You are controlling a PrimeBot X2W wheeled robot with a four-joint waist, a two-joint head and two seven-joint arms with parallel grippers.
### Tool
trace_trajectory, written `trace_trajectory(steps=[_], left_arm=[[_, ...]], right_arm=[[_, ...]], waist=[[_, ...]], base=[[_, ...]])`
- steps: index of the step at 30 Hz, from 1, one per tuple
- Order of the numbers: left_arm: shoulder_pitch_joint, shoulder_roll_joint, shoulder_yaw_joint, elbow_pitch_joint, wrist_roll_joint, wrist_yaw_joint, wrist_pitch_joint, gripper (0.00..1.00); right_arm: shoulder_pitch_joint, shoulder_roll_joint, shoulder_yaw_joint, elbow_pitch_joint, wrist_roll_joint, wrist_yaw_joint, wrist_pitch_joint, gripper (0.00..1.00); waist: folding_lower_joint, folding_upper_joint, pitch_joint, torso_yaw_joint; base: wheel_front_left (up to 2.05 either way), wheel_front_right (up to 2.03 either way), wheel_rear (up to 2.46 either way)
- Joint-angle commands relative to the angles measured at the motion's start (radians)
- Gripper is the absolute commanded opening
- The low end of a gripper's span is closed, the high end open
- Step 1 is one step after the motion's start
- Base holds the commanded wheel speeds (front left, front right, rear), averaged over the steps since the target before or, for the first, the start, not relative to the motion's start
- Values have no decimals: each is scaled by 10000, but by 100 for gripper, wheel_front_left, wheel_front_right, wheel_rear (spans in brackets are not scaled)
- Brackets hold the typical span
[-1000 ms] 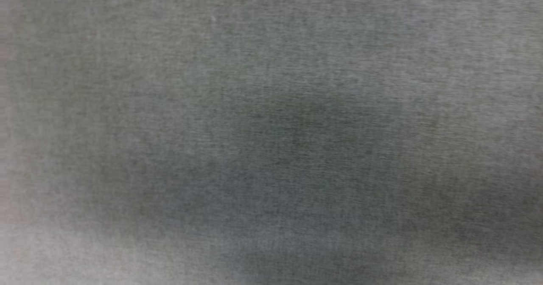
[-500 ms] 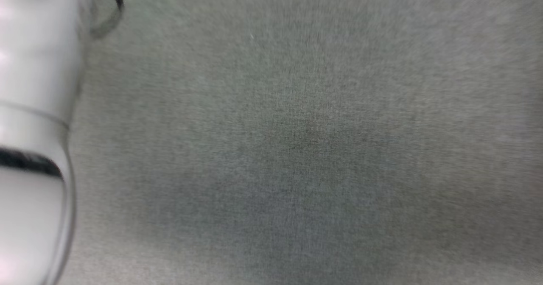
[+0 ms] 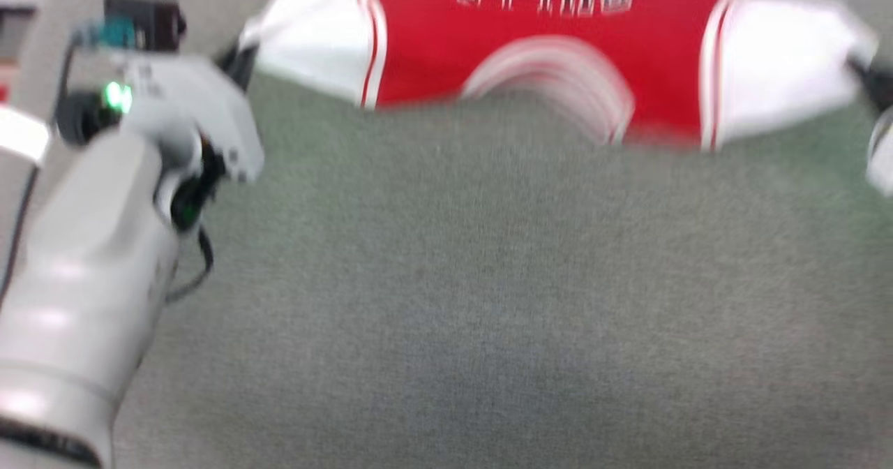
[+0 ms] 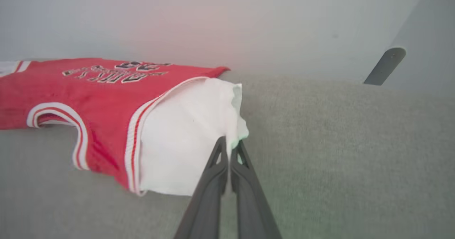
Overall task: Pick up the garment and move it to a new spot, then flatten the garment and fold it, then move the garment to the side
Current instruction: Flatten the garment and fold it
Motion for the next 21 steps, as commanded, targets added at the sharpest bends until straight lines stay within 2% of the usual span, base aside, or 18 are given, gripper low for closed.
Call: trace_trajectory(steps=[1,5,8,16,19,21], left_arm=[[512,135,-36,-195,-70,45,52,0],[2044,617,-130,-1395,-283,384,427,0],[3378,1072,-150,-2757,-474,936,790,0],[7045,2740,223,-7311,-1068,3338,1468,0],[8382,3296,399,-8793,-1284,4315,1579,0],[9133,3496,405,-9640,-1418,4791,1648,0]], right_arm=[[591,-203,12,-338,207,-8,198,0],[2464,-852,-200,-1681,667,-8,994,0],[3866,-1200,-523,-2603,736,-8,1447,0],[7453,-1586,-1915,-4714,563,-8,2774,0],[8638,-1432,-2553,-5443,397,-8,3230,0],[9333,-1270,-3062,-5861,237,-8,3503,0]], waist=[[0,0,-1643,-79],[0,0,-2217,-135],[0,0,-2546,-198],[0,0,-2937,-272],[0,0,-2926,-314],[0,0,-2887,-296]], base=[[0,0,0],[0,0,0],[0,0,0],[0,0,0],[0,0,0],[0,0,0]])
